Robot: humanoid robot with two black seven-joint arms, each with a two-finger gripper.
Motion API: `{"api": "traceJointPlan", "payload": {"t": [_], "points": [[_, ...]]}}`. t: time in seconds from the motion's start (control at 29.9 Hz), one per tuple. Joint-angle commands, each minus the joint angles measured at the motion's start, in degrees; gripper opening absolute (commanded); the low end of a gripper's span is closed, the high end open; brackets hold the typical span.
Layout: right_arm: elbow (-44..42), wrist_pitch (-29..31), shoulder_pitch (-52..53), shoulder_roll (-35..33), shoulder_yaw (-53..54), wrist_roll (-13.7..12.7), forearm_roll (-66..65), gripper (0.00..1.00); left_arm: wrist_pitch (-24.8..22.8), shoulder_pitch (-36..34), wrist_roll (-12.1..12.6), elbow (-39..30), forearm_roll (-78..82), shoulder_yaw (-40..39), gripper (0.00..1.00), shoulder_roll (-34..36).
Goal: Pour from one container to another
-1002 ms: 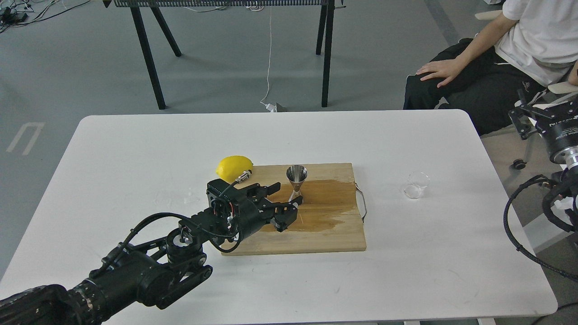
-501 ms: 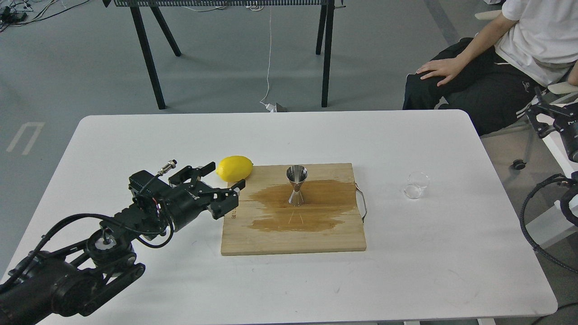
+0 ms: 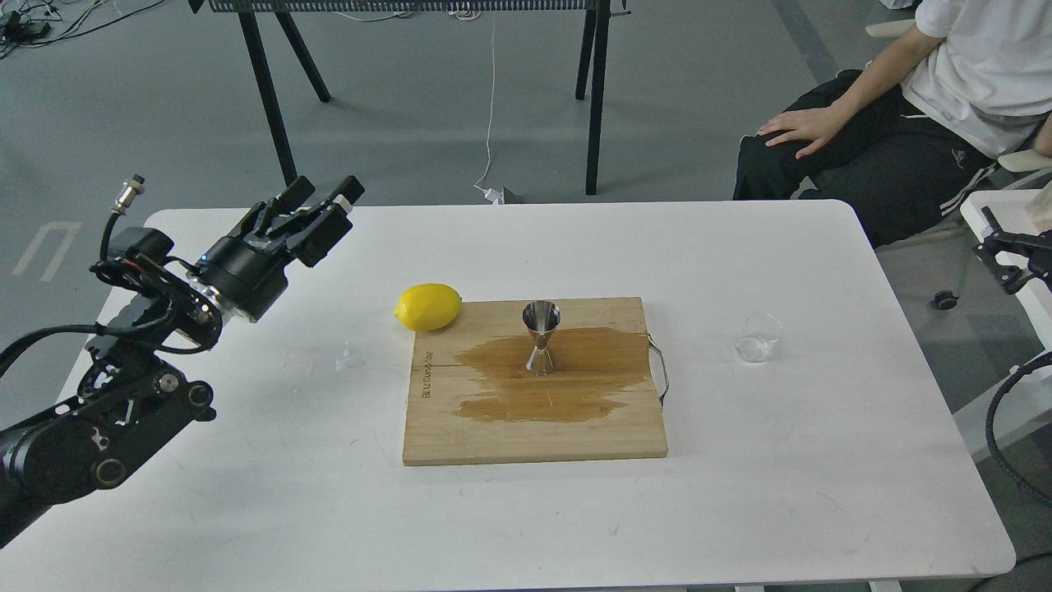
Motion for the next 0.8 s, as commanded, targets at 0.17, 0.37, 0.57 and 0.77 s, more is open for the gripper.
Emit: {"api": "traceJointPlan", "payload": {"t": [0.17,0.37,0.57,0.77], "points": [[1.41,0.0,-4.56,-0.41,-0.22,-0.88,7.04,1.0,-9.03,-5.68,-0.38,3.08,-43.26,-7.03,1.0,0.03],[10.9,0.0,-14.5,1.52,-0.23,-2.63,19.62,1.0,-18.44,-7.89,-2.05,8.45,-65.62,-8.7,1.0,-0.05],[17.4,0.0,-21.71,6.18,-0.05,-2.55,23.77,0.99,-28.72,-9.9,-0.82,19.51,-81.54,-12.84,1.0,-4.88],[26.02,0.0,-27.96,10.04,0.04,-2.28,23.85,1.0,-34.45,-10.61,1.02,23.31,-87.52,-13.01,1.0,-5.42]]}}
